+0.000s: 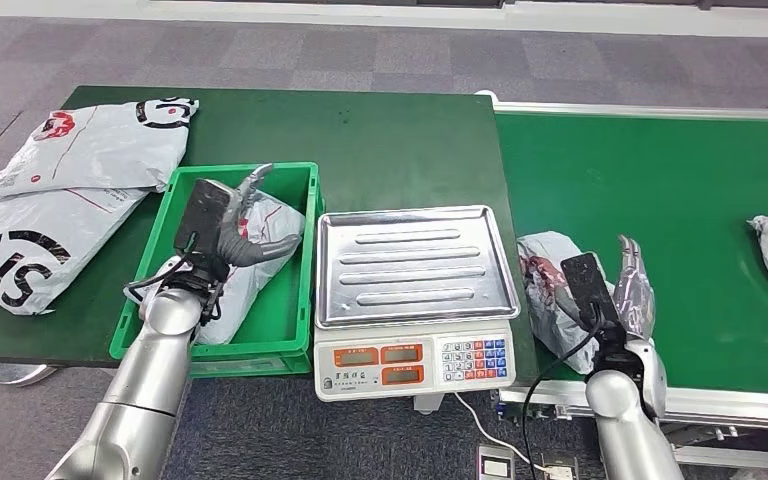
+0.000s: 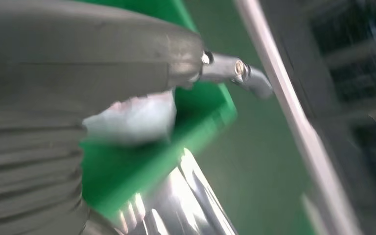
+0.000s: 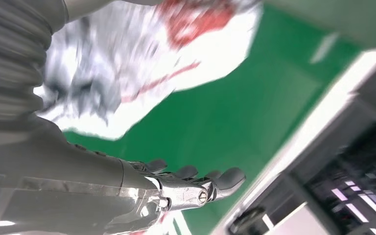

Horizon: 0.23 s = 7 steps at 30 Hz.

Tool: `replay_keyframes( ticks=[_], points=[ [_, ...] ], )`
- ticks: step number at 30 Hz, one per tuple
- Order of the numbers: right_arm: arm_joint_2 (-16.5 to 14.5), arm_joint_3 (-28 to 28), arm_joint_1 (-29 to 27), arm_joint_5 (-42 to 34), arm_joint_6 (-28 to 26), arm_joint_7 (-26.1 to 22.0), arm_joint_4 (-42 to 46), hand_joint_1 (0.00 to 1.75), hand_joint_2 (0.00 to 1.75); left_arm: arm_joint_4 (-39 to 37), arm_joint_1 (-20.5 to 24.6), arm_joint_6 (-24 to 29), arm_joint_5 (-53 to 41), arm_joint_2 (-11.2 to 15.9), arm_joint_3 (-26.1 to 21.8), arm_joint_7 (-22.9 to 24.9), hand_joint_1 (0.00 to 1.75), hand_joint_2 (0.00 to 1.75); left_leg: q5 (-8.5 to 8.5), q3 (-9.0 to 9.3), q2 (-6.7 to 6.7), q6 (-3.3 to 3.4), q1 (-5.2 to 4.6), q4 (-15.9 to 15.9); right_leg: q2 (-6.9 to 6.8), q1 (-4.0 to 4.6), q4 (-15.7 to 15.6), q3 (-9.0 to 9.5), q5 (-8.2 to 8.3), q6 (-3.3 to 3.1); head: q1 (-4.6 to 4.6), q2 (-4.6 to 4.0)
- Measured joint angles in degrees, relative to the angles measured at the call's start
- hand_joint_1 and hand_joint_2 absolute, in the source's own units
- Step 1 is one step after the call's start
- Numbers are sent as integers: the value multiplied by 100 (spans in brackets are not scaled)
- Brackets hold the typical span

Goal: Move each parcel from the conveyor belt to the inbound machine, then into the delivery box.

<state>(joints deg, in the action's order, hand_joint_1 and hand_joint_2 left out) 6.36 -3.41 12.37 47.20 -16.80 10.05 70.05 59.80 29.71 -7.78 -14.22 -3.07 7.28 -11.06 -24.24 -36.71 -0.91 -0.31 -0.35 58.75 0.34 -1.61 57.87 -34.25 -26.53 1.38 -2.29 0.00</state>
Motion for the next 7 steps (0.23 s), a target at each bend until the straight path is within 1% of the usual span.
replay_keyframes(
  ticks=[1, 3, 7],
  points=[
    [61, 0, 88, 209, -18, 93, -182, 0, 175, 39, -23, -105, 354, -24, 0, -25, 0, 175, 0, 0, -1, 0, 0, 1, -1, 0, 0, 0, 1, 1, 0, 0],
    [165, 0, 231, 452, -39, 176, -489, 0, 175, 63, -35, -177, 728, -51, 0, -38, 0, 175, 1, 1, -2, 0, 1, 2, -2, 1, 0, 1, 2, 1, -1, 0],
    [247, 0, 334, 530, -43, 197, -751, 0, 175, 64, -35, -191, 899, -65, 0, -53, 0, 175, 1, 1, -1, 0, 2, 2, -1, 2, 0, 0, 2, 1, 0, 0]
  ],
)
